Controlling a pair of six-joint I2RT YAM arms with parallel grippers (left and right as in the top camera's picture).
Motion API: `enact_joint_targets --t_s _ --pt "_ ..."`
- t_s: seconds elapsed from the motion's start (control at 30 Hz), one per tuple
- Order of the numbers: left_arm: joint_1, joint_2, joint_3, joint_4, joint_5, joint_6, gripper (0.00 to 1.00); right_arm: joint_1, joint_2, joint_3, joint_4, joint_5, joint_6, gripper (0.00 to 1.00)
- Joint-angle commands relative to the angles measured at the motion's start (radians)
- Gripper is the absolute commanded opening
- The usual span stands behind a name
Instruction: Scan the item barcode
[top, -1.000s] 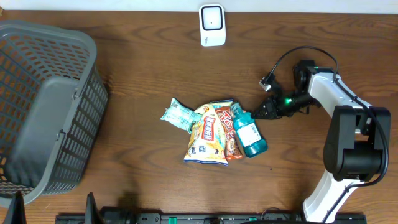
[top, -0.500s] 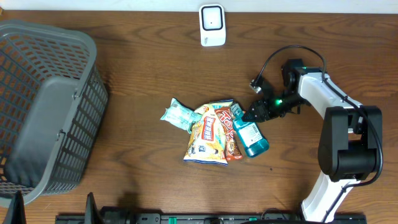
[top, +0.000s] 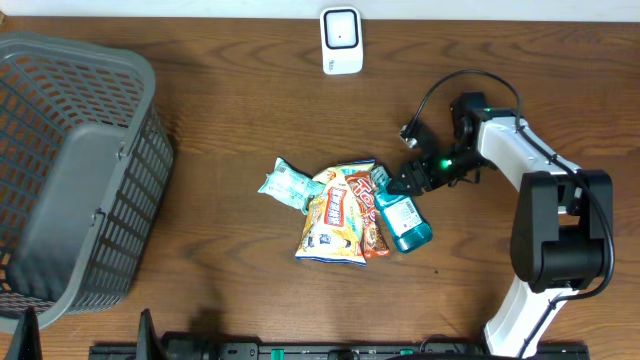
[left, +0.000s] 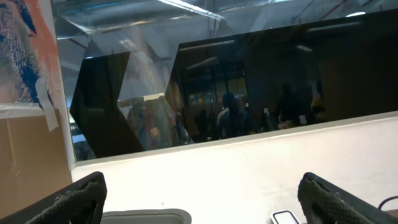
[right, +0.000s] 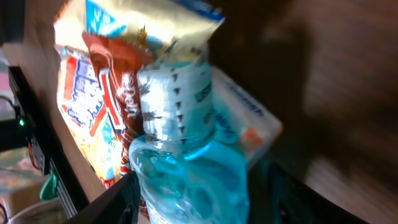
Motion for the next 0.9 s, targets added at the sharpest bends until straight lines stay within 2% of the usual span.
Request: enact_joint_targets --t_s 0.0,0.1,0.2,0.33,0.67,0.87 --pt "0.003 -0.001 0.000 0.008 -0.006 0.006 0.98 0.032 0.006 -0.039 0.000 -0.018 -0.064 0.58" --pt "0.003 -0.001 0.000 0.008 -0.006 0.006 0.98 0.053 0.006 -0.058 0.000 -0.053 -0.101 0.55" --pt "0.003 -0.002 0.000 0.008 -0.006 0.006 0.98 0.074 0.006 -0.061 -0.003 -0.076 -0.112 0.44" --pt "0.003 -0.002 0.000 0.008 -0.006 0.006 0.98 0.090 0.006 -0.061 -0.020 -0.098 -0.111 0.34" --pt "0.003 -0.002 0.000 0.008 -0.006 0.006 0.98 0.109 0.006 -0.061 -0.066 -0.222 -0.111 0.34" --pt "0.003 -0.002 0.000 0.008 -0.006 0.006 0.98 0.142 0.006 -0.061 -0.142 -0.234 -0.111 0.29"
